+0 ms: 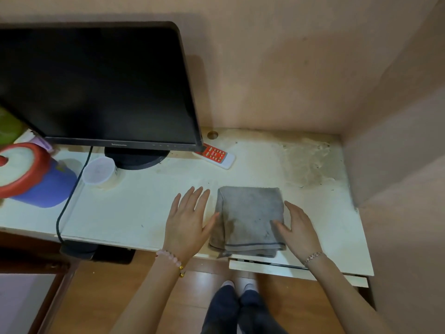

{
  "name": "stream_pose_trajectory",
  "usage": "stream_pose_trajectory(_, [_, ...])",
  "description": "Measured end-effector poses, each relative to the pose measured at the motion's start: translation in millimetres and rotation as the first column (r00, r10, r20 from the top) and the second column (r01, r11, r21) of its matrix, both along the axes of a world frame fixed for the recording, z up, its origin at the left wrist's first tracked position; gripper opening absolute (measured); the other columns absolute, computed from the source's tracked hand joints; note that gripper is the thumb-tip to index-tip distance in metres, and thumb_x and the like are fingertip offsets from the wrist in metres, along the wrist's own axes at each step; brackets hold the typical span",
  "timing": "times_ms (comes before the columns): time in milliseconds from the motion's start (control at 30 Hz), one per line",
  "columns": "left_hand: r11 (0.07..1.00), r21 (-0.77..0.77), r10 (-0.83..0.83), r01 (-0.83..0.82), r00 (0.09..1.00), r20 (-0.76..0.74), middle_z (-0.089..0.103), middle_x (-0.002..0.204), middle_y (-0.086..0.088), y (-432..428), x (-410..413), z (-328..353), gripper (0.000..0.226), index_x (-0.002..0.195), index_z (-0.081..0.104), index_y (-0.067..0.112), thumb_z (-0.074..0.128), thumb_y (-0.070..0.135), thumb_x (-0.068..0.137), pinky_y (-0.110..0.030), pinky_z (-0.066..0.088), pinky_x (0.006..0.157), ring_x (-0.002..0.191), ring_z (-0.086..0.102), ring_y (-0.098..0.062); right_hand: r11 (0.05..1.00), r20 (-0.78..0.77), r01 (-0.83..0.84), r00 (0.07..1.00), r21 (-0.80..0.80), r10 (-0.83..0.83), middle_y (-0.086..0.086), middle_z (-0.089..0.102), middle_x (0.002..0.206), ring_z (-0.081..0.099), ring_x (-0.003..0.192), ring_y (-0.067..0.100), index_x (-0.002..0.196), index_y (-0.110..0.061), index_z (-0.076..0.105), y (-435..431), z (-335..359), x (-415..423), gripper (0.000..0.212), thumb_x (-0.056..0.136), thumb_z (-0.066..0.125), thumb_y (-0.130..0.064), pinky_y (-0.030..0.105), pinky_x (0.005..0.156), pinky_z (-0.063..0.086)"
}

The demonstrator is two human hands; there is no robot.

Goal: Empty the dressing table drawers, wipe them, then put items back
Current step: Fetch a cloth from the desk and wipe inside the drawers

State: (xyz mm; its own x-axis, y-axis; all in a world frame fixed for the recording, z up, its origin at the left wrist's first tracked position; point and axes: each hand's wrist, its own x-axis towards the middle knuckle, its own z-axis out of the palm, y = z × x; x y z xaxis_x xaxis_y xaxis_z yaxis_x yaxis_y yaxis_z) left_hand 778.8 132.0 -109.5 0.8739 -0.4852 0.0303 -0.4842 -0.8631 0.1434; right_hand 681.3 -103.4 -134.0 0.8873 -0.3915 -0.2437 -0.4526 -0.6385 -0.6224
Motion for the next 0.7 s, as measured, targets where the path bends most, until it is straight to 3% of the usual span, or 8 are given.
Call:
stream_pose_trajectory(167, [1.0, -0.008, -0.014, 0.014, 1.0, -0.026, 0.059, 0.129, -0.009, 12, 7, -8, 0.063, 0.126, 0.057, 0.011, 0.023, 0.053, 0.094, -0.045, 0.037, 0.105, 0.125, 0.05, -0.026, 0.987, -0.034, 0.151, 0.988, 0.054, -0.15, 0.007, 0.059, 0.117, 0.053, 0.103, 0.021, 0.127, -0.012, 0.049, 9, -13, 14, 0.047, 0.084, 0.062, -0.027, 0.031, 0.089, 0.044])
stream_pose_trajectory(233, [1.0, -0.006, -0.027, 0.027, 0.999, -0.035, 0.059, 0.129, -0.008, 15, 9, -13, 0.06, 0.127, 0.056, 0.012, 0.026, 0.052, 0.093, -0.045, 0.037, 0.105, 0.125, 0.05, -0.026, 0.948, -0.097, 0.263, 0.964, 0.182, -0.249, 0.004, 0.058, 0.104, 0.054, 0.09, 0.018, 0.126, -0.01, 0.048, 11, -12, 20, 0.048, 0.083, 0.064, -0.026, 0.026, 0.075, 0.044])
stream_pose_trajectory(333, [0.999, -0.009, -0.037, 0.037, 0.998, -0.05, 0.057, 0.13, -0.008, 18, 10, -17, 0.061, 0.128, 0.056, 0.012, 0.027, 0.052, 0.093, -0.046, 0.037, 0.106, 0.127, 0.048, -0.025, 0.871, -0.197, 0.394, 0.917, 0.293, -0.348, 0.004, 0.057, 0.099, 0.053, 0.083, 0.017, 0.122, -0.007, 0.049, 14, -12, 28, 0.047, 0.083, 0.066, -0.026, 0.028, 0.076, 0.045])
stream_pose_trajectory(400, [0.999, -0.012, -0.042, 0.042, 0.998, -0.054, 0.057, 0.131, -0.008, 20, 10, -17, 0.064, 0.128, 0.056, 0.011, 0.022, 0.054, 0.094, -0.047, 0.038, 0.105, 0.127, 0.048, -0.025, 0.854, -0.248, 0.406, 0.908, 0.327, -0.337, 0.006, 0.062, 0.09, 0.056, 0.076, 0.017, 0.102, -0.005, 0.06, 16, -13, 31, 0.029, 0.083, 0.065, -0.025, 0.033, 0.076, 0.049])
stream_pose_trajectory(500, [0.998, -0.02, -0.055, 0.054, 0.997, -0.053, 0.058, 0.129, -0.008, 24, 11, -17, 0.068, 0.126, 0.057, 0.01, 0.017, 0.055, 0.095, -0.047, 0.039, 0.104, 0.125, 0.05, -0.025, 0.837, -0.261, 0.388, 0.916, 0.386, -0.304, 0.006, 0.064, 0.079, 0.058, 0.069, 0.016, 0.085, -0.006, 0.064, 20, -14, 33, 0.02, 0.082, 0.066, -0.026, 0.031, 0.069, 0.05])
stream_pose_trajectory(700, [0.997, -0.044, -0.063, 0.062, 0.998, -0.024, 0.059, 0.129, -0.008, 28, 14, -12, 0.068, 0.126, 0.057, 0.008, 0.018, 0.054, 0.095, -0.045, 0.037, 0.104, 0.125, 0.05, -0.026, 0.842, -0.109, 0.321, 0.946, 0.434, -0.304, 0.003, 0.065, 0.087, 0.06, 0.078, 0.015, 0.09, -0.011, 0.062, 30, -6, 28, 0.015, 0.084, 0.065, -0.024, 0.029, 0.071, 0.05])
